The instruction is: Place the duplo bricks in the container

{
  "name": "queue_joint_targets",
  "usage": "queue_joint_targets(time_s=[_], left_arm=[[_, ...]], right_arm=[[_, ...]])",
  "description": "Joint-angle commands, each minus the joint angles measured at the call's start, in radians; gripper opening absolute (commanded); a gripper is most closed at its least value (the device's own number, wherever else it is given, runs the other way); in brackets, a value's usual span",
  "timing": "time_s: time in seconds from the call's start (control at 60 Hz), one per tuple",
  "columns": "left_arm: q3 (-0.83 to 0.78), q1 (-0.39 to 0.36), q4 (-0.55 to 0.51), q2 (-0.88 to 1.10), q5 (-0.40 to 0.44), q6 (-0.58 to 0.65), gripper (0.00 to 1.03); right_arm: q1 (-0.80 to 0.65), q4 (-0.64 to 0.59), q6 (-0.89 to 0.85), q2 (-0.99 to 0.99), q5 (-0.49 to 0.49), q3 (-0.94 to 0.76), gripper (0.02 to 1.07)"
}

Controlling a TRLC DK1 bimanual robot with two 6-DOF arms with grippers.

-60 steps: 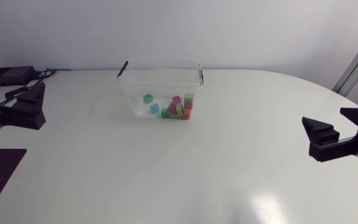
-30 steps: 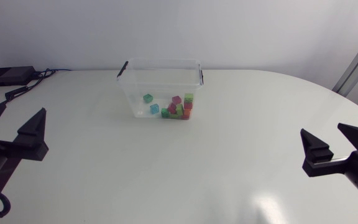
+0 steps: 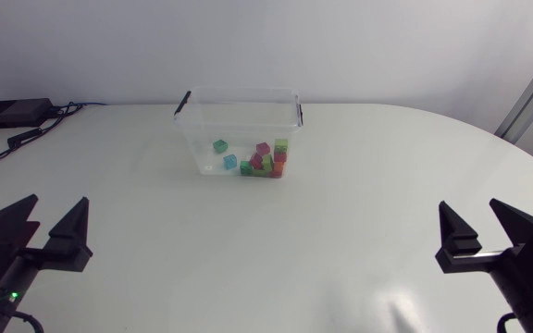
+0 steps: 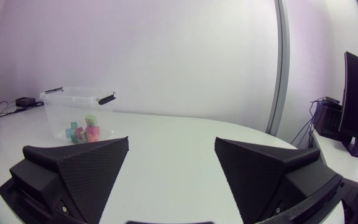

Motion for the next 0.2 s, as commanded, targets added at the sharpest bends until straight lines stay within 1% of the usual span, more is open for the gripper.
queue_joint_targets(time_s=[0.0,0.183], left_arm=[[-0.043,0.006,-0.008,-0.034,0.008,-0.050,0.99],[-0.043,0.006,-0.008,-0.034,0.008,-0.050,0.99]], right_arm=[[-0.017,0.036,0.041,-0.028,-0.014,-0.051,1.02],[-0.017,0.036,0.041,-0.028,-0.014,-0.051,1.02]])
